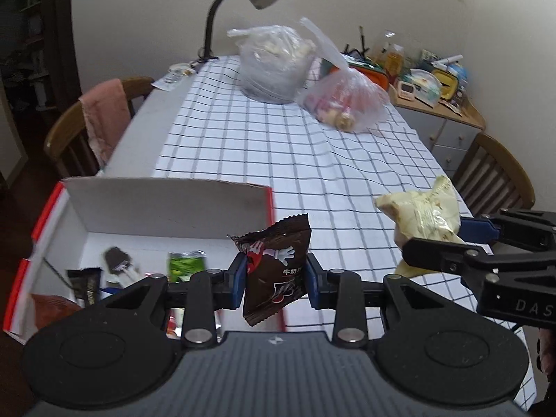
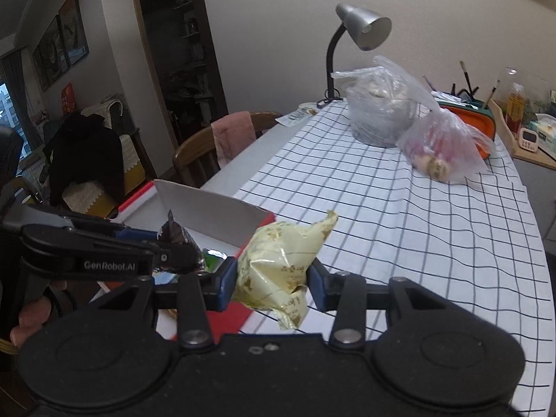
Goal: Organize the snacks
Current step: 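Carry the chocolate pack and cream bag over the box with both grippers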
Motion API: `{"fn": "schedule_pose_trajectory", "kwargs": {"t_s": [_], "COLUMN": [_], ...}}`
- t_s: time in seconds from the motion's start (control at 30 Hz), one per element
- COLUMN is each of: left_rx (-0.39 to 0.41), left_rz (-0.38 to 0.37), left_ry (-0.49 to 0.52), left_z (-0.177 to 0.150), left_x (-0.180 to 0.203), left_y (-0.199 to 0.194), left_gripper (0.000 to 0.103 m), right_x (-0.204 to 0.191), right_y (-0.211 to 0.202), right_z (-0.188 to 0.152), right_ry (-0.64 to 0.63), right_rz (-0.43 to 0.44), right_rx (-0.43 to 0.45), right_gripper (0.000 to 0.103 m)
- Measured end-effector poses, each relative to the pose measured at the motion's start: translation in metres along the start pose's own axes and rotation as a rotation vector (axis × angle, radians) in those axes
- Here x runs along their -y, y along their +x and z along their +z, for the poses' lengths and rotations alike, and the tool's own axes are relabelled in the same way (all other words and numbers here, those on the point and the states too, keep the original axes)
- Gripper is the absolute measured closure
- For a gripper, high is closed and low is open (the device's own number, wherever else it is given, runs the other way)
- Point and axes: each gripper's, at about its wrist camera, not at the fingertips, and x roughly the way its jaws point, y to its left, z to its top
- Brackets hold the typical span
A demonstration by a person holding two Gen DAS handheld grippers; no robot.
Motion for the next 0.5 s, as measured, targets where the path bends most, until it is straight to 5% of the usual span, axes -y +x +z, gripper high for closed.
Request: {"fn": "schedule_pose_trajectory", "kwargs": {"t_s": [0.5], "left_rx": [-0.033], "left_rz": [0.133], "left_ry": [-0.002], "left_z": [0.014], "left_x": [-0.102], "left_y": [0.007], "left_gripper": [0.07], "right_x": [-0.071], "right_y": [0.08], "right_z": [0.015], "right_ry": [-0.025], "right_rz": [-0.005], "right_rx": [-0.069], "right_gripper": [0.062]}}
